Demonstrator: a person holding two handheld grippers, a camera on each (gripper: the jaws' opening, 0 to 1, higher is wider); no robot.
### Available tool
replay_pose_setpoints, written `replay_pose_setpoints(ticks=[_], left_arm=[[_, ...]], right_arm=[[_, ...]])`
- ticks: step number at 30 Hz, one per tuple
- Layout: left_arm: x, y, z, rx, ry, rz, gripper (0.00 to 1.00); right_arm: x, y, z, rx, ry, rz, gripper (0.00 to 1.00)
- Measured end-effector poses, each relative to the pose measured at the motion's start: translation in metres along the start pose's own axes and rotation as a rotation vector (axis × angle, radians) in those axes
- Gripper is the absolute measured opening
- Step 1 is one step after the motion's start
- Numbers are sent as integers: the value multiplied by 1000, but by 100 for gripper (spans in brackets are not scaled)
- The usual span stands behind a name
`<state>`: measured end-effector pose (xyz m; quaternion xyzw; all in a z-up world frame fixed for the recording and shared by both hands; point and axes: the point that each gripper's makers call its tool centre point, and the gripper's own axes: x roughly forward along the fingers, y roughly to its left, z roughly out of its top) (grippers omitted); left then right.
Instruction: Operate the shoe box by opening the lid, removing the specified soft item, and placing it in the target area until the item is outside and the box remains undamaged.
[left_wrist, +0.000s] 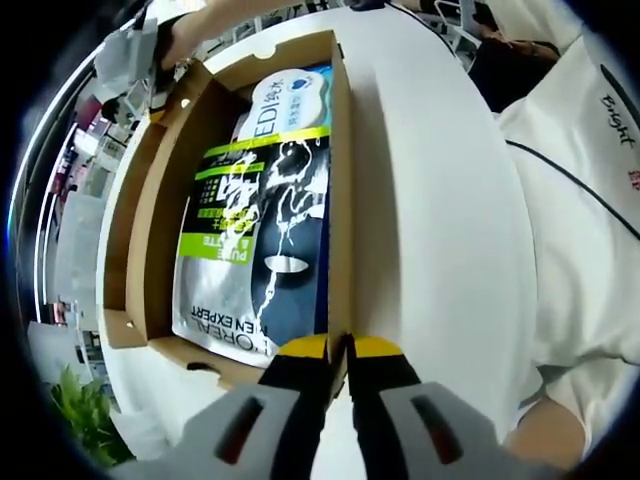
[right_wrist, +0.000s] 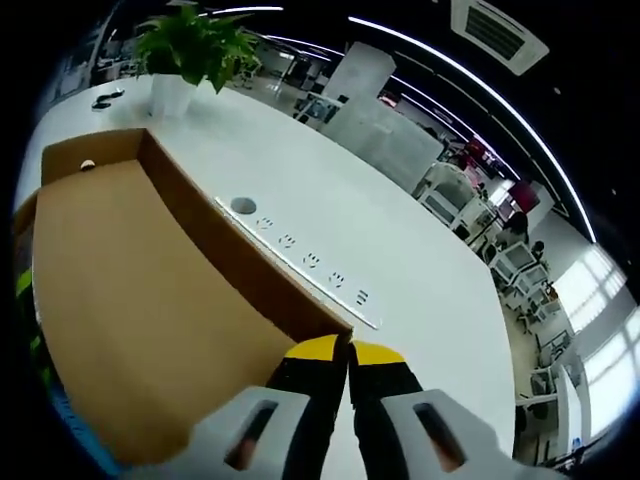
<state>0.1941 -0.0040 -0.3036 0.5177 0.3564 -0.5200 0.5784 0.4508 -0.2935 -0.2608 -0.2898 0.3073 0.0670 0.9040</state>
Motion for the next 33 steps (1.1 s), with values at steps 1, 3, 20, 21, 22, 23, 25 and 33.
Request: replay_pose_setpoints(ticks=[1,3,20,21,22,23,25,33], left_arm=[[0,0,0,3,1,1,6],[0,0,0,3,1,2,6],[0,0,-1,8,8,0,6],[0,0,0,7,9,0,6],[0,0,0,7,9,0,6],[0,0,0,8,8,0,6],[0,0,0,7,7,0,6],[1,0,0,11,13,1,6]], right_arm=[[0,0,0,-3,0,0,1],[-1,-1,1,-2,1,-1,1],[3,4,-6,14,28,13,1],[3,4,-6,14,28,13,1],[3,4,-7,16,29,14,1],[2,3,-7,15,28,13,1],[1,3,-6,33,24,13,1],[-3,-1,-4,63,10,23,1]])
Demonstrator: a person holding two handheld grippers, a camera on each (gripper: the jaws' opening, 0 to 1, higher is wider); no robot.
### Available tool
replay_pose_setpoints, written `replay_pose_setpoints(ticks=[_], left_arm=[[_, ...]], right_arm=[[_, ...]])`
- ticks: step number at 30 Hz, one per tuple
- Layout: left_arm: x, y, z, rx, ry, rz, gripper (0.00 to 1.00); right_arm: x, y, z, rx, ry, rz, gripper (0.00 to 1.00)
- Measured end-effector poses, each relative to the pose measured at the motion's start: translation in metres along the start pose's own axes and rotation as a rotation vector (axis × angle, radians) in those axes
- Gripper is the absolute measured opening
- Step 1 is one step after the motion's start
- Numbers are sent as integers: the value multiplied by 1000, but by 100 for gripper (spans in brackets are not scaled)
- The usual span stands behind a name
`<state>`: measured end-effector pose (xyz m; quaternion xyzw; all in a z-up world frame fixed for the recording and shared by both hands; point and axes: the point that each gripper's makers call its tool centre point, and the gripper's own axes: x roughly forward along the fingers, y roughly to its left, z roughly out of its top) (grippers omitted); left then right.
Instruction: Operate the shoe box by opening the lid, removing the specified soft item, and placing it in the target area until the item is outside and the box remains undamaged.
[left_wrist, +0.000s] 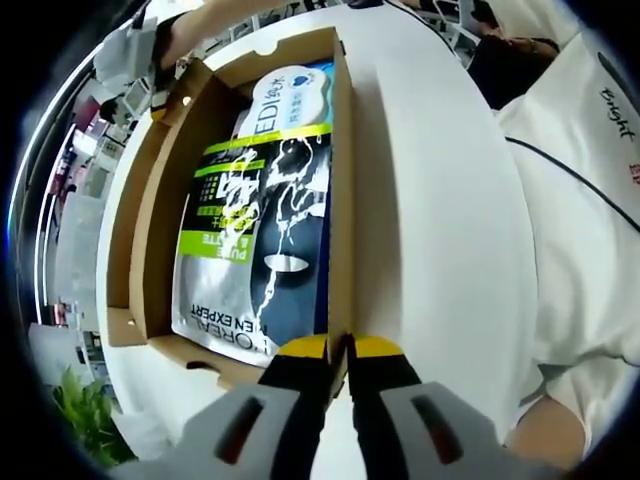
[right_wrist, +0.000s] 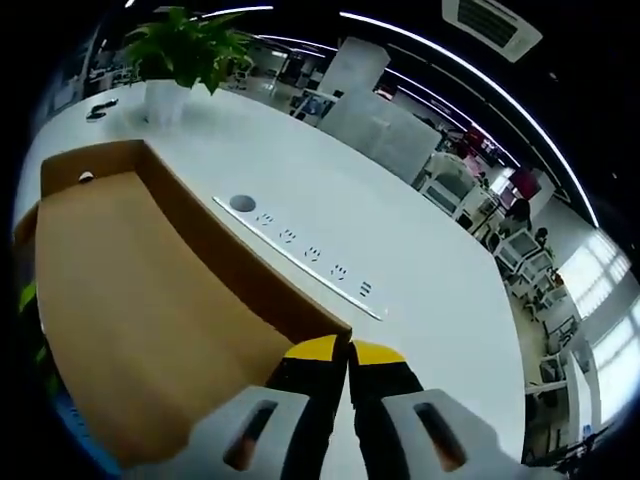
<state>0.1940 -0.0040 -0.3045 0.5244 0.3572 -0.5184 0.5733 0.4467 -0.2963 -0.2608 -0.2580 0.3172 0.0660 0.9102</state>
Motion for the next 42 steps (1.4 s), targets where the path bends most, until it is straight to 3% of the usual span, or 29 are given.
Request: replay_pose_setpoints(ticks=[27,35,42], left_arm=[[0,0,0,-5,-5,-8,6],[0,0,0,-6,-6,-7,6],[0,0,0,-4,-14,-9,6]], right_arm=[[2,4,1,-30,-16,9,3],[2,8,10,-50,-102,27,4],[1,5,10,-34,-117,29,5]])
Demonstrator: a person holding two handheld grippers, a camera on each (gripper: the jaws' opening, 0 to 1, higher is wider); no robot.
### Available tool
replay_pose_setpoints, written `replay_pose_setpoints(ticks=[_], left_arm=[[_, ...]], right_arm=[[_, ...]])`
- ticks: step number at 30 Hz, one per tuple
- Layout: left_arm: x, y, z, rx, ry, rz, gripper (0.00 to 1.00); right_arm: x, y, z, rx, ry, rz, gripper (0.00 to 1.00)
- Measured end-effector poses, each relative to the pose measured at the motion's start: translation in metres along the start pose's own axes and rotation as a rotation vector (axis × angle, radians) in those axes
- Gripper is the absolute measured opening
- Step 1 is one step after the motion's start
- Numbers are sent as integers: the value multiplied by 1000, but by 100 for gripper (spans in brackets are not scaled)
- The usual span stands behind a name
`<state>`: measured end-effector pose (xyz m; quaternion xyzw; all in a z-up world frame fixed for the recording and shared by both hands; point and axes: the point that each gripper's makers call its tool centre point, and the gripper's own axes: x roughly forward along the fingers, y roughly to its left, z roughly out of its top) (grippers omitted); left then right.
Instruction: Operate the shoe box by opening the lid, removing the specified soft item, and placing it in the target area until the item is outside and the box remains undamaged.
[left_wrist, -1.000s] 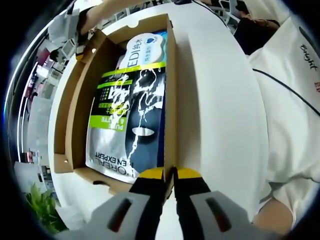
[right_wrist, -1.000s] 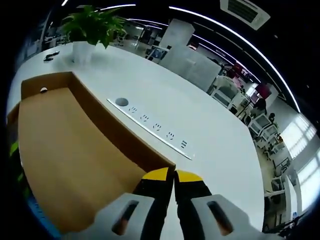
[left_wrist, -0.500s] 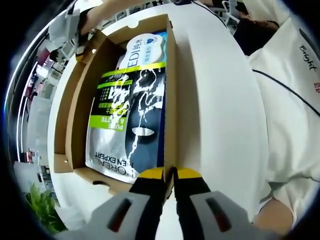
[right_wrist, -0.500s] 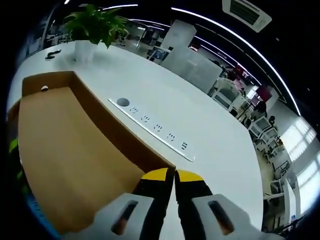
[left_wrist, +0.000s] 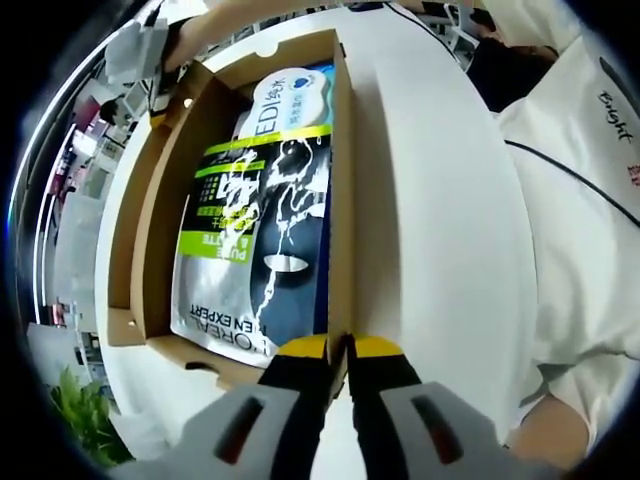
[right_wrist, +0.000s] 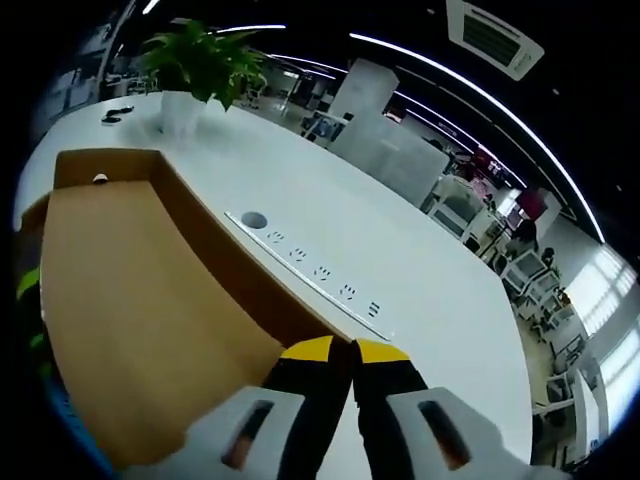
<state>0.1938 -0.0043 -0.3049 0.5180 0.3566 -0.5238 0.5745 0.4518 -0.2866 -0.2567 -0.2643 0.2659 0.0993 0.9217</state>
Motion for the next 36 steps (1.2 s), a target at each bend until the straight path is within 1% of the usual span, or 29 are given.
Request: replay_pose_setpoints(ticks=[3,4,5,8,9,10,11,12,13,14,15,16,17,19,20,22,24,26,28,29,33,34,36], left_arm=[[0,0,0,-2,1,-4,6],[1,0,0,-3,1,-5,6],[1,0,0,-2,1,-6,6],[1,0,0,-5,-1,-7,6],[1,0,0,-2,0,-7,6],[1,0,0,-1,0,-6,6],[2,0,0,0,1,-6,6],[2,0,0,1,0,-7,6],[2,0,0,3,1,-7,6],[2,0,0,4,1,-8,6],[3,0,0,9,0,-9,6],[3,0,0,10,0,-10,6],[3,0,0,3,0,-12,6],[3,0,0,-3,1,-12,6],[3,0,0,-2,-2,-10,6],[2,0,0,-2,-3,-10,6],[2,0,0,-3,-4,-12,6],[2,0,1,-11,-11,-12,6],[1,0,2,-17,-23,-9,6],[1,0,2,-16,-25,-8,6],[1,1,2,-22,-22,-1,7],[1,1,2,-22,-20,-1,7],[2,0,2,-31,-7,-9,7]], right_arm=[[-2,-2,2,28,-13,15,8],[-3,-2,7,73,-46,33,9],[-3,-2,9,98,-61,45,9],[-6,-4,8,168,-74,68,15],[-8,-7,8,162,-86,65,17],[-9,-9,10,174,-108,62,17],[-12,-9,15,196,-142,75,17],[-13,-6,19,198,-171,104,17],[-15,-5,22,230,-191,121,17],[-19,0,25,250,-210,169,17],[-22,3,32,269,-254,204,17],[-24,2,31,307,-255,203,19],[-26,2,32,320,-256,212,21],[-31,1,40,316,-306,225,23],[-34,-1,40,329,-314,222,24],[-35,-4,48,370,-347,249,26],[-39,-7,47,401,-340,269,30],[-43,-11,47,404,-348,267,36],[-47,-17,49,402,-364,261,39],[-48,-22,48,404,-365,254,40],[-53,-26,43,393,-352,254,44],[-56,-28,43,373,-365,244,45],[-63,-26,44,341,-390,256,47]])
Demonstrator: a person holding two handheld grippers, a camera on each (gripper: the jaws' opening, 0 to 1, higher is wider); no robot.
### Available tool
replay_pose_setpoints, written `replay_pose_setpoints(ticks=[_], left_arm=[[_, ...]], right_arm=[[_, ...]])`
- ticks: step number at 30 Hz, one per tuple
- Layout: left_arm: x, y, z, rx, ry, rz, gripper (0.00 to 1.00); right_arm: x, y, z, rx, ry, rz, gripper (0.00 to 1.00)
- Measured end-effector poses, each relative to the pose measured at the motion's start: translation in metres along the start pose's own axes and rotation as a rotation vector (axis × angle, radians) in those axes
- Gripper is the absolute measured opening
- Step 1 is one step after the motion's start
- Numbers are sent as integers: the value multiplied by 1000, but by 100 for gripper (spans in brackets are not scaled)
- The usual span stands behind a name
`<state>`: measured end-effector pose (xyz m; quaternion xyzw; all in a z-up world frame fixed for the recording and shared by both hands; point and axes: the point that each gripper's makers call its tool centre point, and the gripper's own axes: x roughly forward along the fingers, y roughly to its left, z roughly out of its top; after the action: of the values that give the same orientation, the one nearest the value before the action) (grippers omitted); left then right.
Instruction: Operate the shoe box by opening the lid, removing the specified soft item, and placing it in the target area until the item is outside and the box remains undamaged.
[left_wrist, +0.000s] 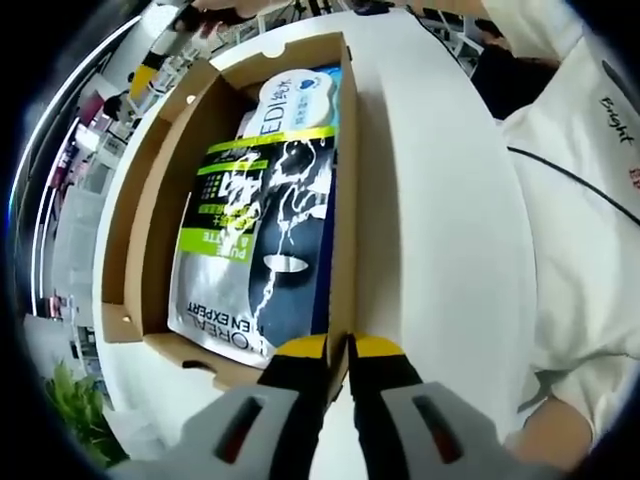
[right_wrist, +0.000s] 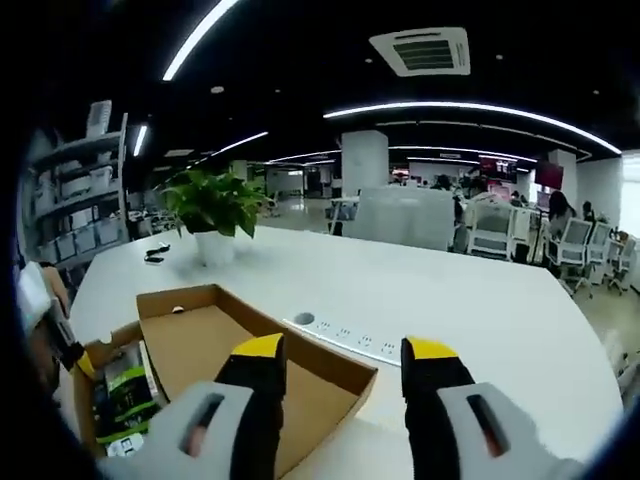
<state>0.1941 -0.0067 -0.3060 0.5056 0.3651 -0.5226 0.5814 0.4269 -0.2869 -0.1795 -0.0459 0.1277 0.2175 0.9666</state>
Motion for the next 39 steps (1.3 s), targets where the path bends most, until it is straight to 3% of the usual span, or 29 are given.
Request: replay_pose_setpoints(ticks=[2,6,8,10,12,14,17,22,24,31,33,39], left_arm=[[1,1,-1,-4,32,2,7],[0,0,-2,-32,33,-43,7],[1,-3,-2,-39,39,-91,7],[0,-3,-3,-26,55,-92,8],[-3,-9,-2,38,36,-129,10],[-3,-6,-1,-34,-6,-151,8],[-3,0,0,5,-30,-134,2],[-3,-3,1,-10,-31,-141,2],[-4,-3,1,-1,-43,-132,2],[-7,1,1,18,-30,-84,6],[-12,4,-1,-30,-30,-76,7],[-12,0,0,-40,-50,-118,3]], right_arm=[[-5,1,3,-5,-16,-6,48],[-13,15,8,-3,-38,42,46],[-16,18,8,-41,-33,41,44],[-20,26,8,-92,-37,60,41],[-23,28,8,-126,-30,40,39],[-27,37,9,-142,-37,59,37],[-36,58,18,-127,-89,121,39],[-46,67,19,-120,-79,130,39],[-50,71,15,-94,-44,145,38],[-67,87,11,-158,-46,194,38],[-68,89,9,-162,-39,196,37],[-71,95,8,-198,-42,194,33]])
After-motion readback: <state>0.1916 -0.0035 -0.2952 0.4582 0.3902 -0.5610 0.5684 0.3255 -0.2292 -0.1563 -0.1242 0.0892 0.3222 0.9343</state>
